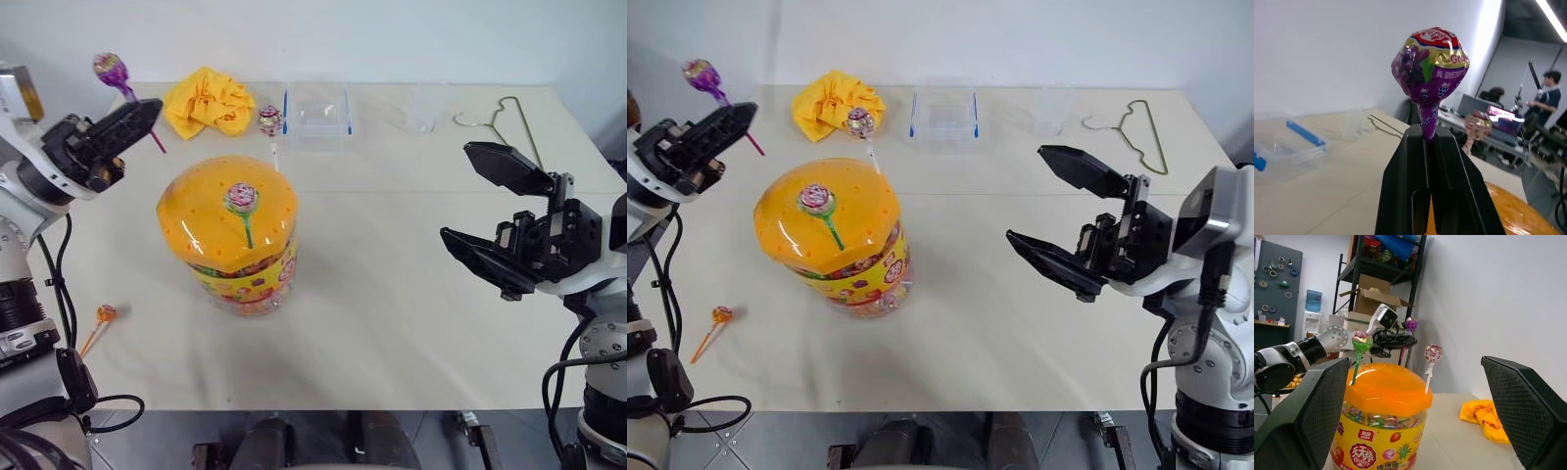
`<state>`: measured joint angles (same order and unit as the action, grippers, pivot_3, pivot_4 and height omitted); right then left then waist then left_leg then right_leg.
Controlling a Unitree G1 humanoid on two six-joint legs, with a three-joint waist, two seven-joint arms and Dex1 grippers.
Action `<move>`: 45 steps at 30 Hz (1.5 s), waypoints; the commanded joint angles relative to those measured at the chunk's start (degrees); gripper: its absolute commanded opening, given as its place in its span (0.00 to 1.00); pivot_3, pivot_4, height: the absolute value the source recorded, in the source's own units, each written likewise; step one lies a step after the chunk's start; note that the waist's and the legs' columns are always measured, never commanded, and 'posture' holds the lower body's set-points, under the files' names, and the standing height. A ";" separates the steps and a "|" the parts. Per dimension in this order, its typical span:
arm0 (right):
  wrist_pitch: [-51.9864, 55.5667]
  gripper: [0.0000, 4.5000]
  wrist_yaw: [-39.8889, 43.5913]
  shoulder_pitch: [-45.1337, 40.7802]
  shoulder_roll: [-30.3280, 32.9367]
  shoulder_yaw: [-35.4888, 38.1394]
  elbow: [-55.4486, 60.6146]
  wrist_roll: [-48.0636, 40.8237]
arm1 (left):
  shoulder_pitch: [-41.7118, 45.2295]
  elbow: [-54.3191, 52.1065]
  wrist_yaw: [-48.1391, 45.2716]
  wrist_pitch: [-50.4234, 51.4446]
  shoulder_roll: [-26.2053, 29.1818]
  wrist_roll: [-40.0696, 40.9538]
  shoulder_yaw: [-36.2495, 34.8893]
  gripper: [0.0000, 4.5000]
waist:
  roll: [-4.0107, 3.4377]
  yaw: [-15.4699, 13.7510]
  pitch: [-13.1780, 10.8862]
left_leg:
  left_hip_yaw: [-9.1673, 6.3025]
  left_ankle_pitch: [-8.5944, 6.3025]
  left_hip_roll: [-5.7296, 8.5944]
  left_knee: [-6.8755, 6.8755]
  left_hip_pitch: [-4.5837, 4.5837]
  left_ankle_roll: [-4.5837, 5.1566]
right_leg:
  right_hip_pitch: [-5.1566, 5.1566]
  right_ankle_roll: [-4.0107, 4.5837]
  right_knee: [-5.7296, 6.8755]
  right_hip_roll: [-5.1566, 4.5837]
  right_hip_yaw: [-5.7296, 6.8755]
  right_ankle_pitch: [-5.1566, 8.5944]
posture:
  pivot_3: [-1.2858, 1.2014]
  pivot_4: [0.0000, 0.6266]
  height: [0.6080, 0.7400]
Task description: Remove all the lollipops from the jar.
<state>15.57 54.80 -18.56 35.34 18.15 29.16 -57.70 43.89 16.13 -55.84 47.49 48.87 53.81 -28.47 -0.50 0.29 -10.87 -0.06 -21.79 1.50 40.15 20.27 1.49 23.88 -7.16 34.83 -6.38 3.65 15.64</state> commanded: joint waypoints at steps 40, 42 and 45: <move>12.51 1.00 7.70 -18.10 -4.35 -18.34 -7.50 2.55 | -49.51 -23.24 -12.19 -14.64 4.02 -5.42 -24.21 0.62 | 0.25 0.11 0.05 | -0.20 -0.16 -0.21 -0.10 0.07 -0.08 | 0.03 0.15 -0.17 -0.35 -0.33 0.05 | 0.52 0.24 1.00; 12.02 1.00 8.64 -20.93 -6.49 -21.18 -9.56 5.44 | -48.14 -28.13 -11.57 -16.16 2.01 -3.70 -23.19 0.62 | 0.23 0.04 0.06 | -0.23 -0.16 -0.20 -0.10 0.07 -0.08 | 0.03 0.17 -0.16 -0.37 -0.33 0.04 | 0.52 0.24 1.00; 10.68 1.00 8.42 -25.47 -10.87 -26.34 -12.80 10.84 | -49.12 -32.76 -11.44 -13.38 0.82 0.09 -21.56 0.62 | 0.17 0.61 0.06 | -0.21 -0.16 -0.17 -0.13 0.06 -0.08 | 0.05 0.18 -0.15 -0.33 -0.31 0.04 | 0.52 0.24 1.00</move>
<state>27.41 63.12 -42.87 25.13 -7.03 16.17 -48.47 -4.82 -14.28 -67.54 33.41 49.83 51.58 -49.88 -0.33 0.90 -10.81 -0.26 -21.95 1.34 40.01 20.35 1.42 23.99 -6.98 34.72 -6.69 3.35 15.68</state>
